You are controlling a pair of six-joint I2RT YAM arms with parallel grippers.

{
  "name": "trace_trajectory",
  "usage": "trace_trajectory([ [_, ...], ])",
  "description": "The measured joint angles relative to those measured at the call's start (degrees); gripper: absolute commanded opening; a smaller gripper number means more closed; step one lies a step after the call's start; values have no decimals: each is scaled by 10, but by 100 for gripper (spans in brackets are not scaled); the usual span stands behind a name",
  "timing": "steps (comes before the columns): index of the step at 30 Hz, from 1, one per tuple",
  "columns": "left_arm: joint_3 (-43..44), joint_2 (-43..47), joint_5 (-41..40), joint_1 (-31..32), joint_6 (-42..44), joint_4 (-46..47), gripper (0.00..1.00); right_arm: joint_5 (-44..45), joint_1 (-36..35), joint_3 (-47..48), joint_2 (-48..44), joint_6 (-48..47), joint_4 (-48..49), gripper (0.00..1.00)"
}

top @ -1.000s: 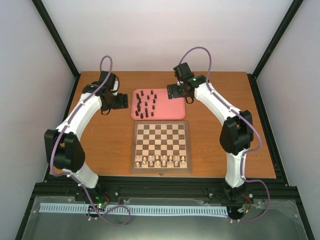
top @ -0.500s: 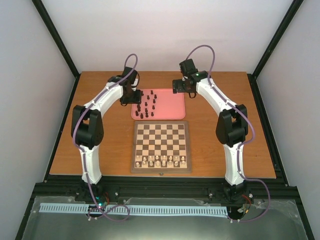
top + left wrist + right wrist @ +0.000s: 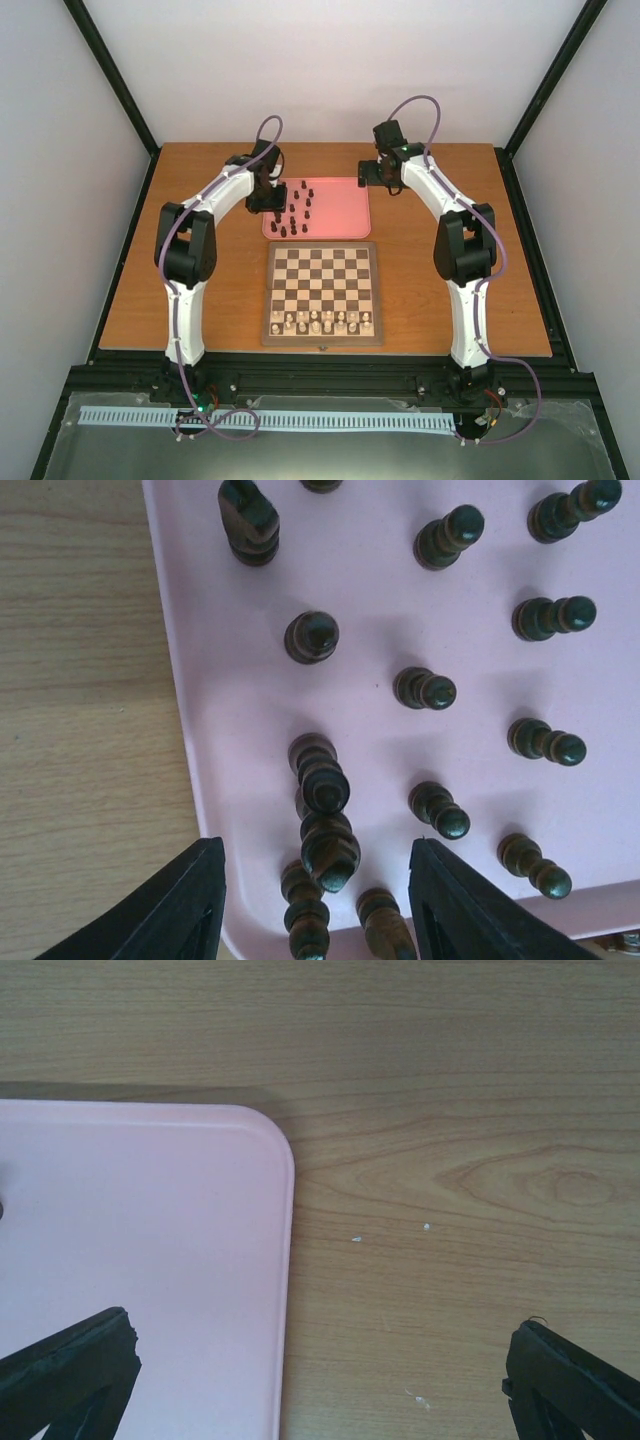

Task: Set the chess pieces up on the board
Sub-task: Pick up the chess piece from the storage box.

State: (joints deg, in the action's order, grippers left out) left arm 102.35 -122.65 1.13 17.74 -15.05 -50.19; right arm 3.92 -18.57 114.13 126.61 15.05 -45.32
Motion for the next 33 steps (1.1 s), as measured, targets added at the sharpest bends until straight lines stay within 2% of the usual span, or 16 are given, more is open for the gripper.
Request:
trace_trajectory([
  [4,12,-10,5,0,3,-1,45,-1,0,0,2,0,0,100],
  [23,24,-38,6,4,3,-2,44,-8,12,0,2,-3,0,100],
  [27,24,-45,6,5,2,-3,39,-12,16,0,2,-3,0,100],
  [33,25,-48,4,8,-2,-4,39,-15,22,-2,2,-3,1,100],
])
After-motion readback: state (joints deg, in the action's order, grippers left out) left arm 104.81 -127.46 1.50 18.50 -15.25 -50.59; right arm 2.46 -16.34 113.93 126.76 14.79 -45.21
